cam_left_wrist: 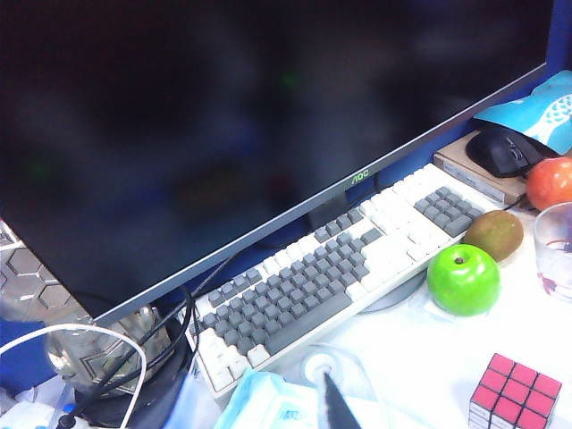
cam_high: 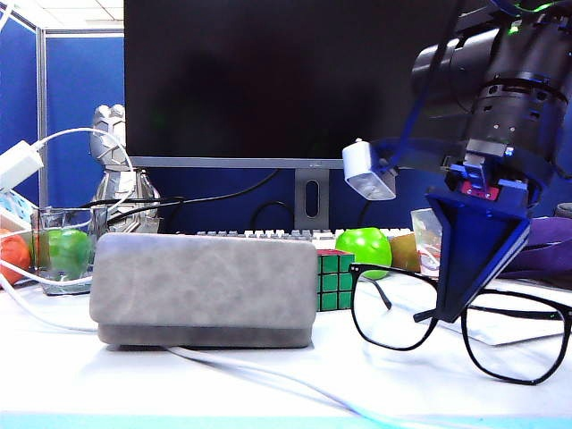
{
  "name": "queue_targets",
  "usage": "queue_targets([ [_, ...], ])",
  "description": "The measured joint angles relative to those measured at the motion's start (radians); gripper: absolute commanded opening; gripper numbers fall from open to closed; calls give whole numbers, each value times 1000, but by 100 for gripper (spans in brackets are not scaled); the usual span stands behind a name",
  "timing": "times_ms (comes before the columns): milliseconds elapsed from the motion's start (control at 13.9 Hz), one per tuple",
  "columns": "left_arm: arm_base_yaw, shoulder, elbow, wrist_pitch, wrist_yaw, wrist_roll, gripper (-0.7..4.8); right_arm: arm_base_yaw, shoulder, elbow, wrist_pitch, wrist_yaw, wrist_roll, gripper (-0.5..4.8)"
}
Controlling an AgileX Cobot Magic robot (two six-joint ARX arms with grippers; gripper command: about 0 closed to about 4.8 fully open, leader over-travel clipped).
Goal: Pick up the glasses, fold the temples of the glasses, place the glasses into the glasses case, and finally close the glasses case.
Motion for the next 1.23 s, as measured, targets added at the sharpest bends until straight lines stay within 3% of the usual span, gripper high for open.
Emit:
queue_targets([
  [361, 0, 0, 0, 18, 25, -5, 183, 0, -117, 178, -109, -12, 2, -5],
  [650, 0, 2, 0, 165, 287, -66, 183, 0, -225, 319, -97, -243, 28, -5],
  [794, 0, 6, 0, 228, 387, -97, 183, 0, -262, 384, -70, -422, 85, -5],
  [1010, 0, 32, 0, 242, 389, -293, 174, 0, -325, 407, 178, -660, 272, -5],
  [1227, 0, 53, 0, 242, 389, -548, 175, 0, -381, 407, 502, -731, 489, -5],
])
